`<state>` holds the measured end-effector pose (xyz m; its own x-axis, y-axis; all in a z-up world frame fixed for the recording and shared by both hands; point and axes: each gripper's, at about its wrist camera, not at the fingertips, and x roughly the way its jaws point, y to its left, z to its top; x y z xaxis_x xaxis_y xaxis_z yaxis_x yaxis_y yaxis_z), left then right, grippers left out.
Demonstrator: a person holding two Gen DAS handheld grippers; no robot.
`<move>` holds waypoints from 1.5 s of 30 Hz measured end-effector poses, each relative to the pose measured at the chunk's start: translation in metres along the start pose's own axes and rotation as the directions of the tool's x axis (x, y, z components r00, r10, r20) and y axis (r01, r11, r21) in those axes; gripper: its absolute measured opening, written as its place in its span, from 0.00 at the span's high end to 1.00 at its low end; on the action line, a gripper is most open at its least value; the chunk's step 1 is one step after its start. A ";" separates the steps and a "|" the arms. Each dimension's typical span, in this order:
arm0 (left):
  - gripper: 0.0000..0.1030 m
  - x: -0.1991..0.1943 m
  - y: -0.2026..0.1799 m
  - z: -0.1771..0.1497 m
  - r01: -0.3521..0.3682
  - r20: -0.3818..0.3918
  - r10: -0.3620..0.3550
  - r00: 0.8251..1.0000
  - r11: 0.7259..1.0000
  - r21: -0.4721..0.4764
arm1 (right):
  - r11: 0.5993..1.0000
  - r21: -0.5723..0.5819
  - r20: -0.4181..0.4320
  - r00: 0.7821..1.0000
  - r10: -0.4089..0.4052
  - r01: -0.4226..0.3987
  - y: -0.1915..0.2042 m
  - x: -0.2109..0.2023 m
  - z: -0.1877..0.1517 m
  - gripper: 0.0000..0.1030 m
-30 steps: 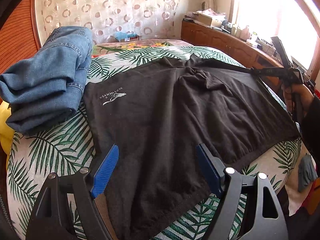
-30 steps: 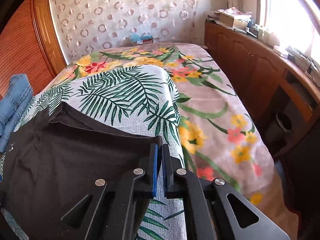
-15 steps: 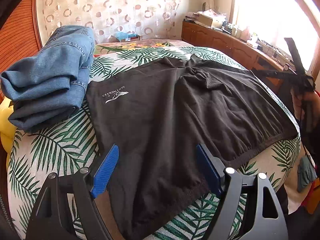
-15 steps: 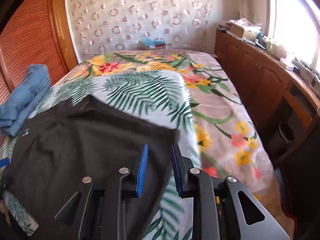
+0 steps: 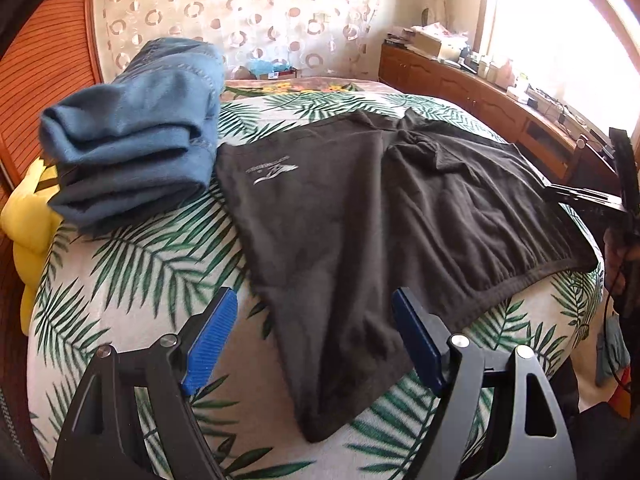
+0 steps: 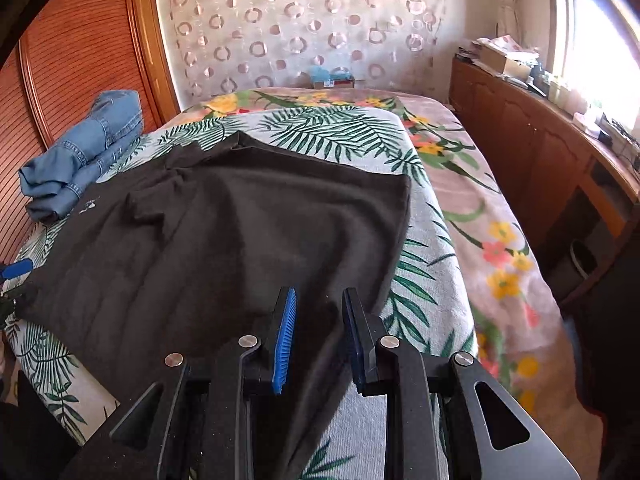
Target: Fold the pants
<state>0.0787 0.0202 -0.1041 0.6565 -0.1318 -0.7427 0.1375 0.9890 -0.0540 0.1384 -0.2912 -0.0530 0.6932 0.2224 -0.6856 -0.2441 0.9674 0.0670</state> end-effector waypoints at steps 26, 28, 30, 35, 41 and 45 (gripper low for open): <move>0.22 -0.005 0.020 -0.021 -0.032 -0.021 0.031 0.999 0.999 -0.039 | 0.995 0.030 0.022 0.996 -0.091 0.090 0.001 -0.019 -0.012 0.95; 0.22 -0.010 0.023 -0.023 -0.025 -0.014 0.024 1.000 0.999 -0.049 | 0.997 0.036 0.034 0.997 -0.074 0.073 0.002 -0.024 -0.014 0.90; 0.28 -0.013 0.025 -0.025 -0.016 -0.013 0.015 1.000 0.998 -0.056 | 0.998 0.041 0.046 0.998 -0.049 0.047 0.004 -0.029 -0.016 0.79; 0.46 -0.016 0.023 -0.028 0.015 -0.017 -0.016 1.000 0.998 -0.055 | 1.000 0.031 0.072 0.997 0.002 -0.004 0.019 -0.038 -0.021 0.69; 0.69 -0.017 0.014 -0.030 0.027 -0.027 -0.027 0.999 1.000 -0.014 | 0.999 0.024 0.087 0.996 0.021 -0.023 0.033 -0.044 -0.030 0.67; 0.91 -0.017 0.008 -0.028 0.048 -0.031 -0.048 0.998 0.999 0.007 | 1.000 0.014 0.090 0.996 0.025 -0.026 0.035 -0.046 -0.032 0.67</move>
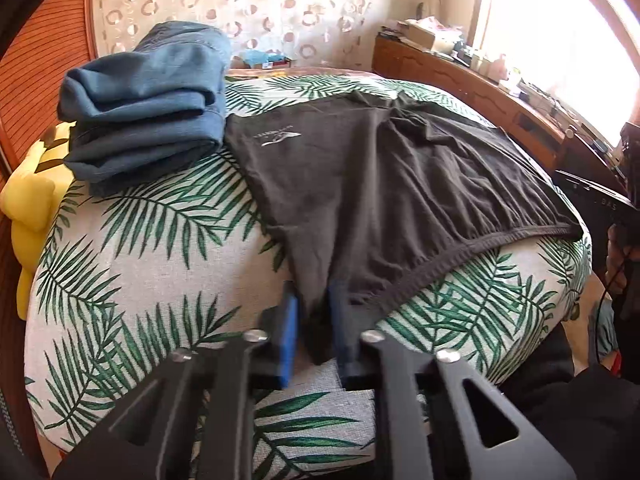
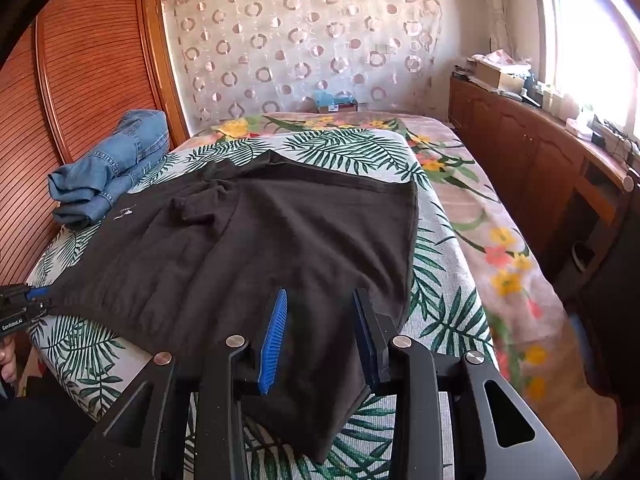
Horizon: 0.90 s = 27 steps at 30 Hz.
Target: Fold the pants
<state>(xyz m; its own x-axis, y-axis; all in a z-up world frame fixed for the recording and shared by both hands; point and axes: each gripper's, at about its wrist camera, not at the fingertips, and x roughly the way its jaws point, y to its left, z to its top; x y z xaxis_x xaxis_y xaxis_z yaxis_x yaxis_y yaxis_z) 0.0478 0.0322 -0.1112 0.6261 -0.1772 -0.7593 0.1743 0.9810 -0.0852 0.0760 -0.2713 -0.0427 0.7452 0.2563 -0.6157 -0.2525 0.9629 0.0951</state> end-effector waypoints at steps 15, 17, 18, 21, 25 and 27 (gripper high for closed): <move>0.97 -0.005 -0.072 0.080 0.093 0.081 -0.108 0.991 0.981 0.169 | 0.999 0.042 -0.005 0.999 0.032 -0.032 -0.013 -0.007 -0.013 0.66; 0.97 -0.002 -0.089 0.091 0.102 0.081 -0.121 0.989 0.973 0.206 | 0.998 0.052 -0.001 1.000 0.028 -0.028 -0.014 -0.008 -0.014 0.66; 0.97 0.001 -0.099 0.096 0.112 0.077 -0.132 0.988 0.968 0.227 | 0.998 0.058 0.002 1.000 0.026 -0.026 -0.016 -0.010 -0.014 0.66; 0.97 0.006 -0.123 0.107 0.141 0.066 -0.165 0.984 0.952 0.272 | 0.997 0.071 0.005 1.000 0.021 -0.021 -0.023 -0.013 -0.015 0.66; 0.97 0.012 -0.160 0.122 0.171 0.060 -0.202 0.978 0.926 0.336 | 0.998 0.067 0.006 1.000 0.006 -0.007 -0.027 -0.015 -0.017 0.67; 0.97 0.013 -0.176 0.127 0.185 0.054 -0.219 0.974 0.913 0.362 | 0.998 0.070 0.009 1.000 0.001 -0.002 -0.029 -0.019 -0.018 0.67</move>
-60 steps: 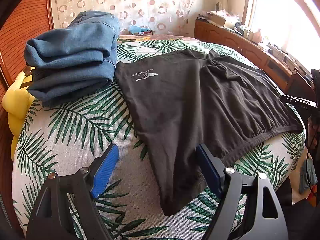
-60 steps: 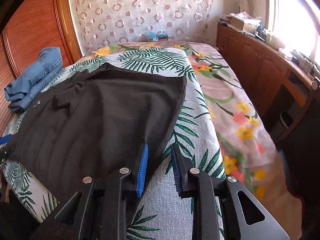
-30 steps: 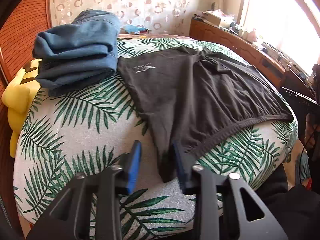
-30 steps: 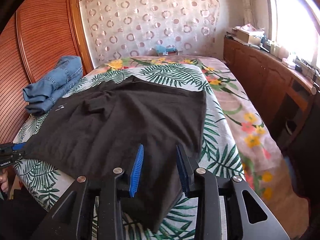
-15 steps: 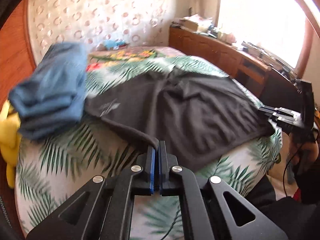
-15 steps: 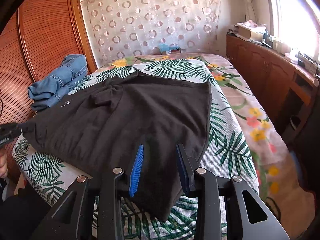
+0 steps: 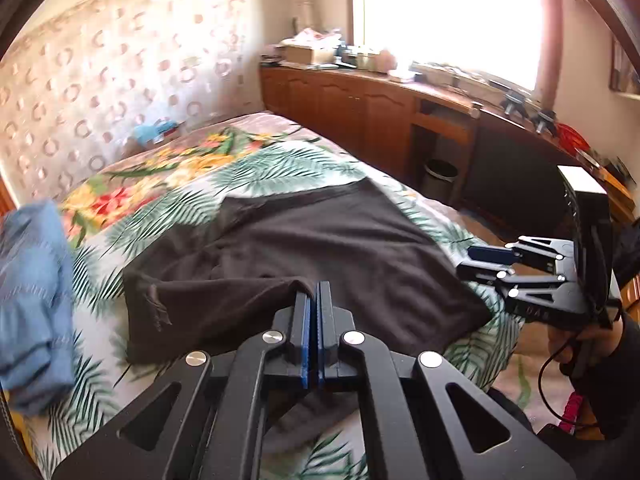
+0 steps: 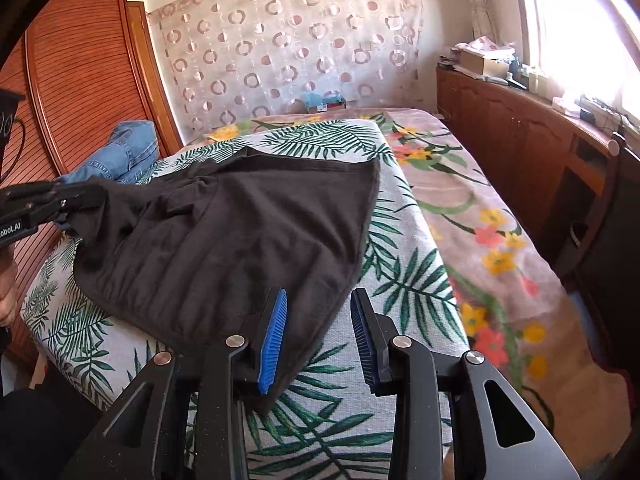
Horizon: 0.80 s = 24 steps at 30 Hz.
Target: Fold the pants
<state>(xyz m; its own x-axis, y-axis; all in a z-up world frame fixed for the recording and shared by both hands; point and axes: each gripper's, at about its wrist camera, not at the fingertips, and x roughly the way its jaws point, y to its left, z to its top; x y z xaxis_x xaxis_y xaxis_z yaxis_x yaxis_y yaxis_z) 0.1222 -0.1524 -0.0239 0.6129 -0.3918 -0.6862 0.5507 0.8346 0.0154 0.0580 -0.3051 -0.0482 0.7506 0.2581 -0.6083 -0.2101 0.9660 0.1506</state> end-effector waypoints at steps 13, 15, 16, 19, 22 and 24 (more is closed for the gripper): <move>0.97 0.017 -0.038 0.029 0.063 -0.012 -0.062 0.998 0.996 0.065 | 1.000 0.020 0.007 1.000 0.003 -0.003 -0.008 -0.007 -0.005 0.67; 0.97 0.020 -0.042 0.030 0.071 -0.016 -0.071 0.997 0.995 0.070 | 1.000 0.021 0.008 1.000 0.003 -0.004 -0.008 -0.007 -0.004 0.67; 0.97 0.021 -0.045 0.031 0.071 -0.018 -0.070 0.997 0.995 0.071 | 1.000 0.022 0.008 1.000 0.003 -0.003 -0.009 -0.007 -0.005 0.67; 0.97 0.023 -0.046 0.031 0.055 -0.023 -0.053 0.998 0.997 0.062 | 1.000 0.025 0.009 1.000 0.004 -0.004 -0.011 -0.009 -0.005 0.67; 0.96 0.021 -0.041 0.029 0.057 -0.031 -0.056 0.998 0.998 0.037 | 1.000 0.022 0.009 1.000 0.002 -0.003 -0.009 -0.008 -0.005 0.67; 0.87 0.017 -0.037 0.026 0.054 -0.033 -0.053 0.998 0.998 0.032 | 1.000 0.021 0.010 1.000 0.005 -0.005 -0.008 -0.009 -0.006 0.67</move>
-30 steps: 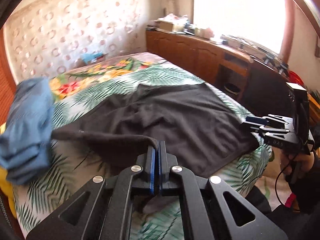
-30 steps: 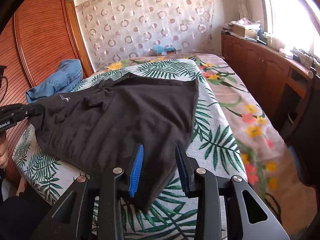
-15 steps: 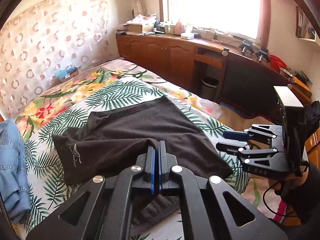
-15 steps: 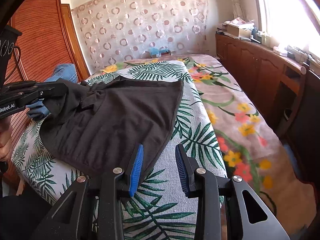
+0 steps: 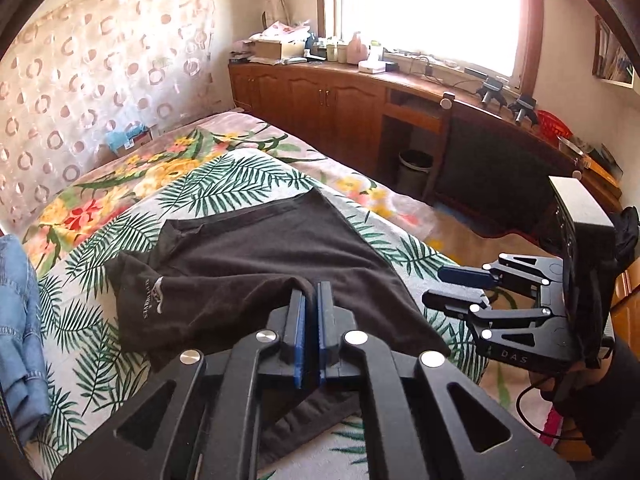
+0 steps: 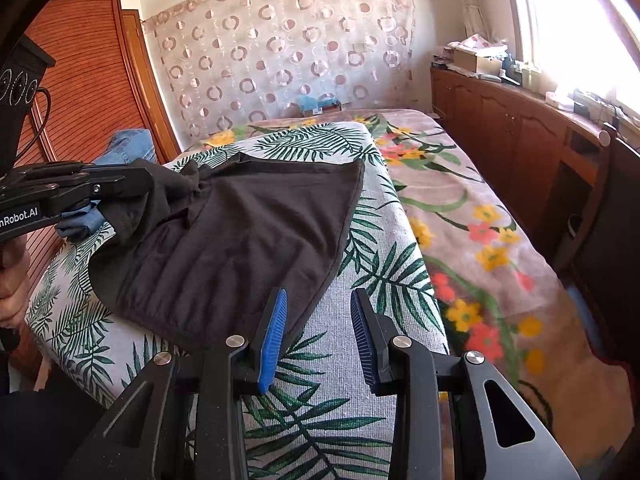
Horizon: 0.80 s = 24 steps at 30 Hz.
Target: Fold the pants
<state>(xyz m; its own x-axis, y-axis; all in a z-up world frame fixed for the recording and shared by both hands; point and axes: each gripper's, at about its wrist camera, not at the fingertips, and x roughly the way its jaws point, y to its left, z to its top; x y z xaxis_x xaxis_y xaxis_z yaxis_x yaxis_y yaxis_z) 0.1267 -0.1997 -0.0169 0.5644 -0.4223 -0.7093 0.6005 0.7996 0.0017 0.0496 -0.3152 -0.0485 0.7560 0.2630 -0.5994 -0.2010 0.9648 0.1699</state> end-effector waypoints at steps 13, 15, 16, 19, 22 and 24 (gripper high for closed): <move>0.36 -0.027 0.040 -0.044 -0.095 0.021 0.097 0.995 0.993 -0.066 | 0.999 -0.042 -0.014 0.999 0.034 -0.034 0.024 0.015 0.006 0.67; 0.36 -0.024 0.049 -0.054 -0.107 0.001 0.107 0.994 0.991 -0.081 | 0.998 -0.050 -0.020 0.999 0.047 -0.048 0.031 0.019 0.007 0.67; 0.36 -0.022 0.053 -0.060 -0.112 -0.011 0.111 0.994 0.990 -0.090 | 0.997 -0.054 -0.023 0.998 0.056 -0.057 0.034 0.021 0.007 0.67; 0.36 -0.018 0.065 -0.075 -0.133 -0.036 0.130 0.991 0.984 -0.119 | 0.994 -0.063 -0.032 0.996 0.085 -0.087 0.045 0.026 0.007 0.67; 0.36 -0.017 0.072 -0.088 -0.137 -0.051 0.131 0.990 0.980 -0.142 | 0.990 -0.074 -0.047 0.992 0.117 -0.120 0.054 0.030 0.007 0.67; 0.36 -0.017 0.075 -0.094 -0.140 -0.053 0.134 0.990 0.978 -0.153 | 0.987 -0.090 -0.059 0.990 0.131 -0.135 0.059 0.031 0.006 0.67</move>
<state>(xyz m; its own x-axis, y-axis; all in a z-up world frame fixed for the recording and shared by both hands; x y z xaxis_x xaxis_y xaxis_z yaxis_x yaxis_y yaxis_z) 0.1089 -0.0923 -0.0709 0.6088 -0.2883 -0.7391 0.4217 0.9067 -0.0063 0.0645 -0.2501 -0.0524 0.6854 0.3867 -0.6170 -0.3567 0.9170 0.1785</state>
